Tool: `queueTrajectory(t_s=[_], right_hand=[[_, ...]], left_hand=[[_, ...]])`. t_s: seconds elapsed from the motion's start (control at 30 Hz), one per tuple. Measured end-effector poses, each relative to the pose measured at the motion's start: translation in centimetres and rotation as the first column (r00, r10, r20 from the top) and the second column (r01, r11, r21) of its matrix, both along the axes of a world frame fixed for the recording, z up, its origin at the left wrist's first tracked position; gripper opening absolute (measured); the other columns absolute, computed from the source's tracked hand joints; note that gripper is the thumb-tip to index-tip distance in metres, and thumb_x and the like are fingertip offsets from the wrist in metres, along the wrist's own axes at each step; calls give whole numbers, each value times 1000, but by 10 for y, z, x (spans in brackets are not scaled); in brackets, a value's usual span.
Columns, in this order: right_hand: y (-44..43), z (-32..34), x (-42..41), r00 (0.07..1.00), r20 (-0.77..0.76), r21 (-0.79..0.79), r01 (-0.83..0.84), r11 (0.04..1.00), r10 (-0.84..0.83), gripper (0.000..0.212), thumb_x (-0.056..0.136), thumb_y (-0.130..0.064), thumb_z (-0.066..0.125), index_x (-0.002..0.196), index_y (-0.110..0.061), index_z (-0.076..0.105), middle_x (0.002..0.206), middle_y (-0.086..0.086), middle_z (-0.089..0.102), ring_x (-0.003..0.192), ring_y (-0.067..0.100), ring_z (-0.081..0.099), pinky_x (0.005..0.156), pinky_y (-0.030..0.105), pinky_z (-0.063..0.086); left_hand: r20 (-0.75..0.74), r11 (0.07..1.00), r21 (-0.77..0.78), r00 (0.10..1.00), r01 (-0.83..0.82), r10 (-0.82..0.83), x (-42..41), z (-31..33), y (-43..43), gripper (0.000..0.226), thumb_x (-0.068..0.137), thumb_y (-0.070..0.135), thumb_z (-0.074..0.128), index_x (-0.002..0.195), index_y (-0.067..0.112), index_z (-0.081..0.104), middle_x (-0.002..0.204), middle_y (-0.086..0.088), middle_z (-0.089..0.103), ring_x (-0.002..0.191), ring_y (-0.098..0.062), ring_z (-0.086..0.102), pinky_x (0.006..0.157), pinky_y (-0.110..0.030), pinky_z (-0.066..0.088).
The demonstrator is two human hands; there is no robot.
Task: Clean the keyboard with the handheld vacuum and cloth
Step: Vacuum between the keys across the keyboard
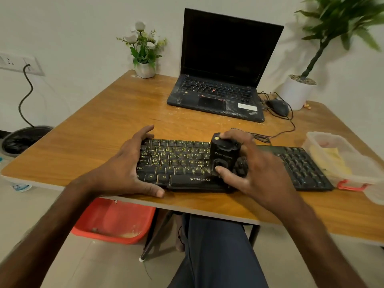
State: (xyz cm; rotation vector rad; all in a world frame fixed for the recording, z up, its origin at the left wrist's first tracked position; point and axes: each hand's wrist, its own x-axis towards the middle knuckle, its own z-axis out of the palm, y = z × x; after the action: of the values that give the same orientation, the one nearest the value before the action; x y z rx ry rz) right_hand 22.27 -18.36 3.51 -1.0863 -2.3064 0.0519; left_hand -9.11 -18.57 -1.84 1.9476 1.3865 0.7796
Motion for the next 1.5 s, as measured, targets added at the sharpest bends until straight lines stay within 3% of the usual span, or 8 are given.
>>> queueTrajectory(t_s=[0.3, 0.53, 0.67, 0.83, 1.0, 1.13, 1.33, 1.5], right_hand=[[9, 1, 6, 991, 117, 80, -80, 994, 70, 66, 83, -43, 68, 137, -34, 30, 104, 1, 70, 73, 12, 66, 55, 25, 56], [6, -4, 10, 991, 32, 19, -132, 991, 132, 68, 81, -41, 72, 135, -36, 32, 110, 0, 70, 79, 13, 70, 60, 32, 61], [22, -4, 18, 998, -55, 11, -2, 1000, 3, 71, 83, -37, 75, 136, -34, 29, 111, 3, 68, 78, 16, 70, 57, 28, 59], [10, -9, 11, 985, -52, -28, -168, 985, 167, 66, 84, -43, 71, 136, -36, 32, 117, 0, 66, 86, 13, 71, 62, 30, 62], [36, -8, 26, 985, -167, -76, 21, 997, -33, 70, 83, -36, 74, 136, -37, 29, 113, -3, 65, 80, 14, 70, 58, 33, 62], [22, -6, 23, 966, -198, -143, -195, 970, 165, 68, 79, -36, 77, 133, -38, 35, 123, -8, 59, 95, 11, 69, 66, 28, 62], [51, -2, 22, 995, -93, -56, -26, 998, 20, 67, 84, -41, 70, 136, -35, 29, 113, 6, 68, 67, 3, 64, 51, 31, 59], [42, 6, 29, 973, -180, -220, -184, 958, 146, 66, 80, -34, 77, 131, -38, 36, 116, -12, 62, 88, 11, 71, 64, 32, 62]], left_hand=[[-11, 1000, -6, 1000, -22, 22, 1, 0, -1, 147, 36, 77, 88, 151, 55, -1, 152, 15, 27, 141, -7, 33, 119, -46, 33], [-16, 1000, -1, 999, -30, 30, 2, 1, -2, 146, 36, 76, 89, 151, 56, 1, 153, 16, 28, 141, -5, 33, 119, -45, 33], [-20, 1000, -4, 999, -31, 31, 2, 2, -2, 145, 37, 77, 88, 150, 56, 1, 154, 15, 27, 142, -6, 32, 119, -45, 33], [-21, 1000, -4, 999, -31, 31, 3, 4, -3, 144, 37, 77, 88, 150, 56, 2, 154, 16, 26, 141, -4, 32, 119, -44, 34], [-5, 999, -19, 1000, -29, 29, 3, 4, -4, 143, 37, 75, 89, 150, 57, 3, 153, 18, 27, 141, -5, 33, 118, -44, 34], [-5, 999, -20, 999, -32, 32, 3, 4, -3, 144, 37, 73, 90, 151, 55, 4, 152, 20, 27, 140, -2, 33, 118, -42, 34], [15, 999, -23, 999, -29, 29, 2, 3, -3, 143, 35, 73, 91, 150, 58, 6, 151, 21, 28, 140, -5, 35, 117, -44, 36], [14, 999, -38, 999, -30, 30, 2, 4, -3, 145, 33, 74, 91, 149, 59, 5, 150, 23, 28, 138, -3, 36, 116, -42, 37]])
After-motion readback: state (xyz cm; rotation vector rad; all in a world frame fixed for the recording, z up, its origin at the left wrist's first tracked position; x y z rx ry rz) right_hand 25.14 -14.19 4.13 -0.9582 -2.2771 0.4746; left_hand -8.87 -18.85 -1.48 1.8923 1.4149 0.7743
